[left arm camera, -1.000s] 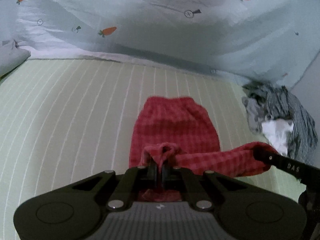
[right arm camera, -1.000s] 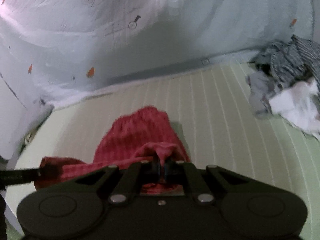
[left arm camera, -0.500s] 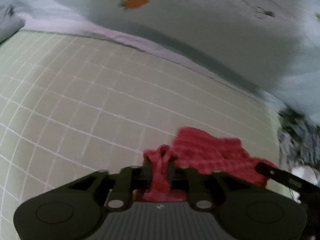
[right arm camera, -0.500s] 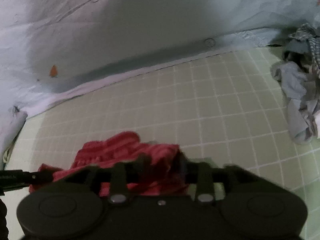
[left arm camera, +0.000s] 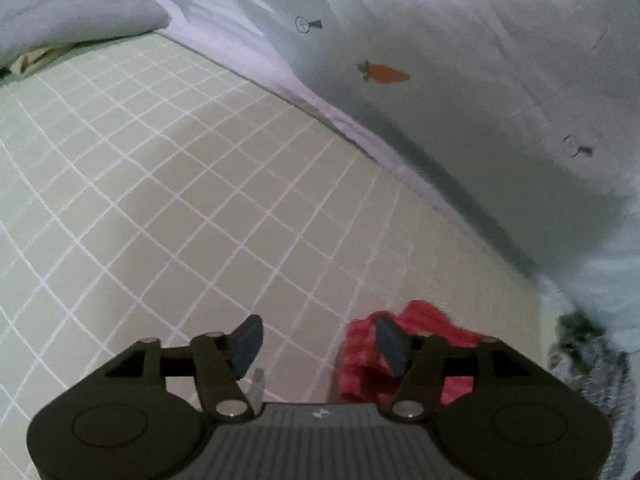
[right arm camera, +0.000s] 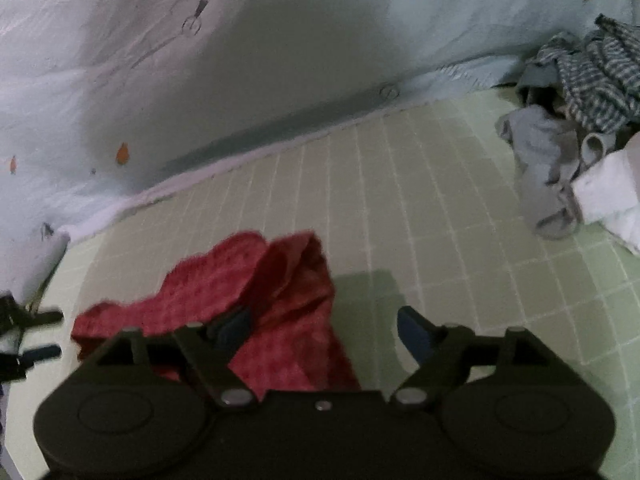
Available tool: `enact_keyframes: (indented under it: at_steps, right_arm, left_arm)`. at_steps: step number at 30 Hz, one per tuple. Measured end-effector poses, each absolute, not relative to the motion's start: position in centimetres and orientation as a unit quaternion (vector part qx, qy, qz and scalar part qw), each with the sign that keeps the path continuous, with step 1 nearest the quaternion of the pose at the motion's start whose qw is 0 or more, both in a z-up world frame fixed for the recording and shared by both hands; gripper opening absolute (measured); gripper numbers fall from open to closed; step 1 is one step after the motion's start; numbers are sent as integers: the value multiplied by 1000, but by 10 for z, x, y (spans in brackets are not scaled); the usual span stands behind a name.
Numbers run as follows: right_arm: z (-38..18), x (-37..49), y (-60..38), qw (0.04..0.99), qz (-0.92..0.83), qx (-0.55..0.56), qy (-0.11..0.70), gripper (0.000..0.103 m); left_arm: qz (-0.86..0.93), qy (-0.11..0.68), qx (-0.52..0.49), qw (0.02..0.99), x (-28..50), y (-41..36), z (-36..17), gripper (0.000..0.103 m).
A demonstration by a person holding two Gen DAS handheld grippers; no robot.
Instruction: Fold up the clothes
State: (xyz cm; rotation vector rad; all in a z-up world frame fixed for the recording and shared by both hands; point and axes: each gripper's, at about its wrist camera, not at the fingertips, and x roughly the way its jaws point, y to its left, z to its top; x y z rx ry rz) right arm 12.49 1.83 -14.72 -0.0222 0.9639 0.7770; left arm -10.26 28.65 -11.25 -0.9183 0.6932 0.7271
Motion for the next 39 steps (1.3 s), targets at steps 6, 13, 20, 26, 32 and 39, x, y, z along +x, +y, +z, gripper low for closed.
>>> enact_keyframes:
  at_steps: [6, 13, 20, 26, 32, 39]
  right_arm:
    - [-158, 120, 44, 803, 371, -89, 458, 82]
    - [-169, 126, 71, 789, 378, -162, 457, 82]
    - [-167, 143, 107, 786, 383, -243, 420, 82]
    - [-132, 167, 114, 849, 362, -188, 335, 82]
    - [-146, 172, 97, 809, 397, -97, 423, 87]
    - [-183, 154, 104, 755, 413, -84, 503, 89]
  left_arm:
    - [272, 435, -323, 795, -69, 260, -119, 67]
    - [197, 510, -230, 805, -31, 224, -136, 68]
    - [260, 516, -164, 799, 5, 243, -143, 68]
    - [351, 398, -190, 826, 7, 279, -106, 69]
    - [254, 406, -305, 823, -12, 292, -128, 82]
    - [222, 441, -326, 806, -10, 271, -160, 80]
